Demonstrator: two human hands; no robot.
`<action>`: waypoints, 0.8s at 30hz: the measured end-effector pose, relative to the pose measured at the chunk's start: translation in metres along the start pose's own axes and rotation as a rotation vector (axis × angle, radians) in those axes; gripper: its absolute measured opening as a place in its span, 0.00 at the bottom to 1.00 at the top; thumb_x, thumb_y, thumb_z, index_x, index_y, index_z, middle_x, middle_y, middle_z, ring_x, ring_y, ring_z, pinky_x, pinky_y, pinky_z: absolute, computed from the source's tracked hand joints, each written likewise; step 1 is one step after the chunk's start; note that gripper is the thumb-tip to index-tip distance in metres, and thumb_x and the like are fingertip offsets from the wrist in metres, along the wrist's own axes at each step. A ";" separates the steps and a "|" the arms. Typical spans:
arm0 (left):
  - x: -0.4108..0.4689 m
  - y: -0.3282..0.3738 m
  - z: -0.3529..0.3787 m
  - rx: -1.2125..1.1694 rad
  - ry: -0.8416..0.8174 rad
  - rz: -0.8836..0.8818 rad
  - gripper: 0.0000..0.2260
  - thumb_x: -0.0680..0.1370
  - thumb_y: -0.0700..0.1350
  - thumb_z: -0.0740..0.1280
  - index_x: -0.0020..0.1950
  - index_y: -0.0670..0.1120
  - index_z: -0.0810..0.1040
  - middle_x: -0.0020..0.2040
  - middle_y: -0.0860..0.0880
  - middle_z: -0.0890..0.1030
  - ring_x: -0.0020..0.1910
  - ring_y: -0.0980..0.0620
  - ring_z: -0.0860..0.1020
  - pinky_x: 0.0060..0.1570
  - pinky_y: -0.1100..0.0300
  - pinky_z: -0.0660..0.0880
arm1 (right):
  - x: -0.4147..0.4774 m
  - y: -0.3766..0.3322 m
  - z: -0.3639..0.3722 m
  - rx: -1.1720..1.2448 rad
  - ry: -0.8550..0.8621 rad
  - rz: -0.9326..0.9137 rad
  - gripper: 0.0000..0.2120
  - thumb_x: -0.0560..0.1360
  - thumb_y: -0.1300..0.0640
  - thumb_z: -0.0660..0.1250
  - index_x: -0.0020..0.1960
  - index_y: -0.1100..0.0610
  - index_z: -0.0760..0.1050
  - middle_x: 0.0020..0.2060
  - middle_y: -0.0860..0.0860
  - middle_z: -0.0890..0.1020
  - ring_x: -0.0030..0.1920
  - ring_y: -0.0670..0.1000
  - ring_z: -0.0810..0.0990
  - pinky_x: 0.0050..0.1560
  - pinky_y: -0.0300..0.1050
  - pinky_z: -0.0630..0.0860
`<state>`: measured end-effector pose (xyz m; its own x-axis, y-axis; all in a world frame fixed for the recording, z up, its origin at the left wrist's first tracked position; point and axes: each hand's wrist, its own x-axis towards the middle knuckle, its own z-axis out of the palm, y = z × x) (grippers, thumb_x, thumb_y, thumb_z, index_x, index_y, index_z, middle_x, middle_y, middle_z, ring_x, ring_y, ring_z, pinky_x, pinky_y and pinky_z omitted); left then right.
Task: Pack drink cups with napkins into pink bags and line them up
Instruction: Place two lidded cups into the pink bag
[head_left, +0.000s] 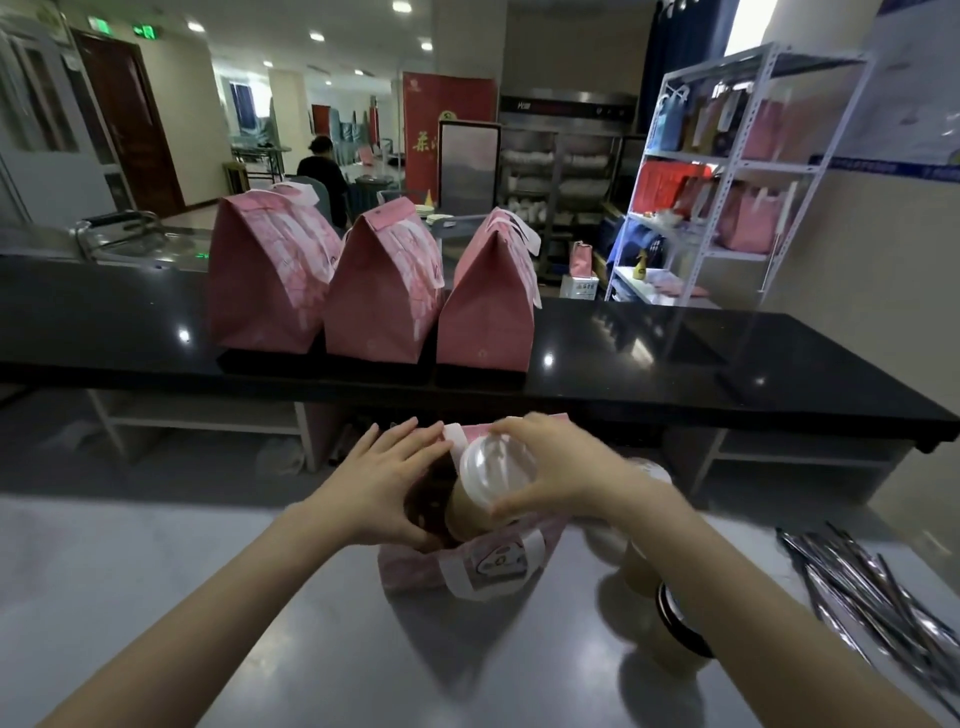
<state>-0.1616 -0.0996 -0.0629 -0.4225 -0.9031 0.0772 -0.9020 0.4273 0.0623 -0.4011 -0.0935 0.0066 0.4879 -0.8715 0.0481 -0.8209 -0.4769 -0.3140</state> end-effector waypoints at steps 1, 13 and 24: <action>0.001 -0.002 0.001 0.019 -0.014 0.001 0.52 0.63 0.73 0.66 0.78 0.58 0.43 0.79 0.58 0.41 0.77 0.54 0.36 0.73 0.48 0.35 | -0.001 0.002 0.009 -0.004 -0.001 0.009 0.43 0.61 0.38 0.76 0.71 0.44 0.64 0.61 0.44 0.73 0.59 0.48 0.72 0.55 0.45 0.74; 0.017 0.008 -0.005 0.201 0.082 0.226 0.42 0.67 0.70 0.60 0.78 0.55 0.54 0.76 0.52 0.58 0.75 0.49 0.53 0.75 0.48 0.41 | -0.015 0.022 0.041 0.065 0.031 0.038 0.42 0.61 0.36 0.74 0.70 0.41 0.62 0.62 0.40 0.69 0.60 0.46 0.71 0.58 0.45 0.73; 0.020 -0.008 -0.002 0.265 -0.116 -0.011 0.51 0.63 0.78 0.60 0.78 0.60 0.41 0.78 0.50 0.35 0.74 0.46 0.29 0.72 0.40 0.32 | -0.016 0.023 0.036 -0.101 -0.043 -0.001 0.39 0.62 0.38 0.73 0.69 0.40 0.59 0.61 0.42 0.67 0.58 0.47 0.70 0.52 0.46 0.75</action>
<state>-0.1623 -0.1209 -0.0602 -0.4063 -0.9130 -0.0371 -0.8918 0.4051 -0.2014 -0.4170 -0.0859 -0.0352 0.4997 -0.8662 0.0066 -0.8448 -0.4890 -0.2170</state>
